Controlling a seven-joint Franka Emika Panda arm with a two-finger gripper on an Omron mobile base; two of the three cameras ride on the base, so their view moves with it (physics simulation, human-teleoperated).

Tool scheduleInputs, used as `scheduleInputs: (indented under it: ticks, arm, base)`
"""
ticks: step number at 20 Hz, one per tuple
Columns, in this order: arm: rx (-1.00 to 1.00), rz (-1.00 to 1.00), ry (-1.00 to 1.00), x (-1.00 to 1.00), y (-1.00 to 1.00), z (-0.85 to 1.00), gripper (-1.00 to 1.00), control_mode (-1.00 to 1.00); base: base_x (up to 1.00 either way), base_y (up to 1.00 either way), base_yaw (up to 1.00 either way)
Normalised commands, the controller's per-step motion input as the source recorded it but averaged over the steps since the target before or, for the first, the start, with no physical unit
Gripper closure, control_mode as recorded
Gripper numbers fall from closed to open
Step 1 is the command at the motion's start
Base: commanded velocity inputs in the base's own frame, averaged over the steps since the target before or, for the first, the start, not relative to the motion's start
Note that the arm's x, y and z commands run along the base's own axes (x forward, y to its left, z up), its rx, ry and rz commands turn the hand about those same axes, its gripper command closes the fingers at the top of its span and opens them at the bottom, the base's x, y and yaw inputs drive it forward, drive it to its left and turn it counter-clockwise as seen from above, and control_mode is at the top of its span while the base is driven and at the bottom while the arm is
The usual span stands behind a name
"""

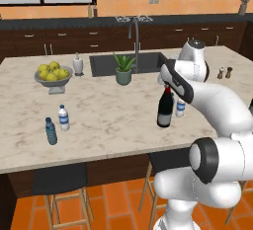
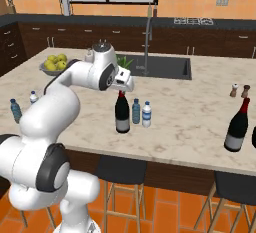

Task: Move the plastic bottles in the middle to the plastics group, and the glass bottles in the middle to the glass group.

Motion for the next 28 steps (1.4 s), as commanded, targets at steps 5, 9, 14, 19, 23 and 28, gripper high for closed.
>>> scheduleInputs:
  ticks: [5,9,14,19,23,28]
  arm:
    - [0.0,0.0,0.0,0.37,0.0,-0.11,-1.0,-1.0]
    - [0.0,0.0,0.0,0.35,0.0,-0.09,-1.0,-1.0]
    - [-0.02,0.0,0.01,0.25,0.0,-0.08,-1.0,-1.0]
    - [-0.07,0.0,0.01,0.22,-0.06,-0.18,-1.0,-1.0]
    - [-0.07,-0.01,0.02,0.1,-0.15,-0.19,-1.0,-1.0]
    - [-0.01,0.0,0.0,0.16,-0.07,-0.11,-1.0,-1.0]
  base:
    - [0.0,0.0,0.0]
    - [0.0,0.0,0.0]
    - [0.0,0.0,0.0]
    - [0.0,0.0,0.0]
    - [0.0,0.0,0.0]
    - [0.0,0.0,0.0]
